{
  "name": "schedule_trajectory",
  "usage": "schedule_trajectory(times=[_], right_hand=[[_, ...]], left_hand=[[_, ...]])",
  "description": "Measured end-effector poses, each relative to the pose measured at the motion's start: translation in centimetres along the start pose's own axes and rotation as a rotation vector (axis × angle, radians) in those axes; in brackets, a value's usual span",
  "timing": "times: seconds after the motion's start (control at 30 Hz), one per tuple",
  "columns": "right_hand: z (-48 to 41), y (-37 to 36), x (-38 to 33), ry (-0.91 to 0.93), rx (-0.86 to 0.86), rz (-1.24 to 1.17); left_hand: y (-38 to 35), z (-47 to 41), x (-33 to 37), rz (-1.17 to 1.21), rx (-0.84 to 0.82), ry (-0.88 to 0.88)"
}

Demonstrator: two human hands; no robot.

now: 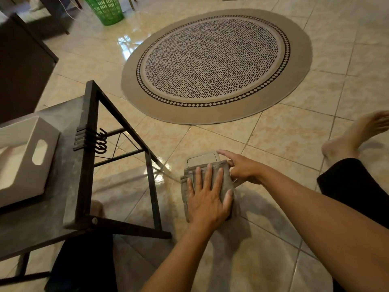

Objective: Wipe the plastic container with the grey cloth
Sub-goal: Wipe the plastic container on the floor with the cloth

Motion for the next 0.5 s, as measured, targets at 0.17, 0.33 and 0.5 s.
schedule_trajectory(times=[0.17, 0.33, 0.5], right_hand=[[0.0, 0.1, 0.4, -0.014, 0.013, -0.008], [0.0, 0.0, 0.2, 0.001, -0.002, -0.018], [0.0, 0.1, 0.4, -0.001, 0.006, -0.038]], left_hand=[[0.4, -1.8, -1.2, 0.001, 0.017, 0.044], [0.0, -0.5, -0.7, 0.009, 0.010, 0.006], [0.8, -3.7, -1.3, -0.014, 0.014, 0.007]])
Point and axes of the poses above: each hand's wrist, its own z-axis away from the middle knuckle, its own y-axis out of the back of the hand, x = y × z, the point moved 2 cm from there along -z, towards the middle knuckle, and after that the axes turned 4 degrees about z, right-handed, at the moved point
